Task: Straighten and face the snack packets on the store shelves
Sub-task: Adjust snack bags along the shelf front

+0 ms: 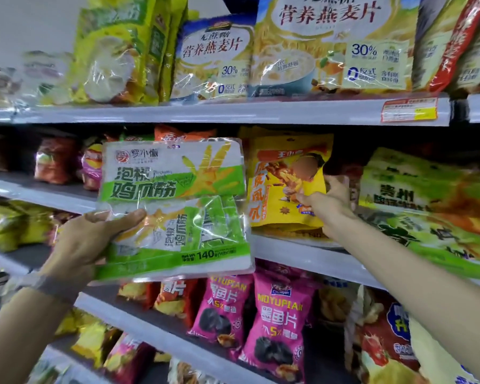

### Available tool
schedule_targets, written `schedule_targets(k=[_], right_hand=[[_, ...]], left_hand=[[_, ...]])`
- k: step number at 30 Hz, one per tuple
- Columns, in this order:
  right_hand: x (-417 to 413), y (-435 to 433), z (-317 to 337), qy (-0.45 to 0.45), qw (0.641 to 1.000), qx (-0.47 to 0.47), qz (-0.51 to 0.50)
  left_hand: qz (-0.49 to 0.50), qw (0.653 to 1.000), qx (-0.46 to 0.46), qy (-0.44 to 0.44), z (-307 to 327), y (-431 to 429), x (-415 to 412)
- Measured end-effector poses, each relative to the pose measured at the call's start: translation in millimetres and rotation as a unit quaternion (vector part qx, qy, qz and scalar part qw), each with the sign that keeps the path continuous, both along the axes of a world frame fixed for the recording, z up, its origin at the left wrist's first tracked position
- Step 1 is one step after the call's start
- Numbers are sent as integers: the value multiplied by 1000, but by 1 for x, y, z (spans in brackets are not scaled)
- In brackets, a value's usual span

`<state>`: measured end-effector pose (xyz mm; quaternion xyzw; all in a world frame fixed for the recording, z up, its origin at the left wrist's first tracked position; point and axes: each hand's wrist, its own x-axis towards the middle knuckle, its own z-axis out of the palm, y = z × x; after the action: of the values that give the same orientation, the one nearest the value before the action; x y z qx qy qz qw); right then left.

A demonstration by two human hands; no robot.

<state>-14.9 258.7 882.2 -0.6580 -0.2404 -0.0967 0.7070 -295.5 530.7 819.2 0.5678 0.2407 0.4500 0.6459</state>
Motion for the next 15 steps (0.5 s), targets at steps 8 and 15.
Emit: schedule_targets(k=[8, 15], right_hand=[[6, 53, -10, 29, 999, -11, -41], [4, 34, -27, -118, 953, -235, -148]], left_hand=[[26, 999, -27, -19, -9, 1, -18], [1, 999, -47, -16, -10, -6, -12]])
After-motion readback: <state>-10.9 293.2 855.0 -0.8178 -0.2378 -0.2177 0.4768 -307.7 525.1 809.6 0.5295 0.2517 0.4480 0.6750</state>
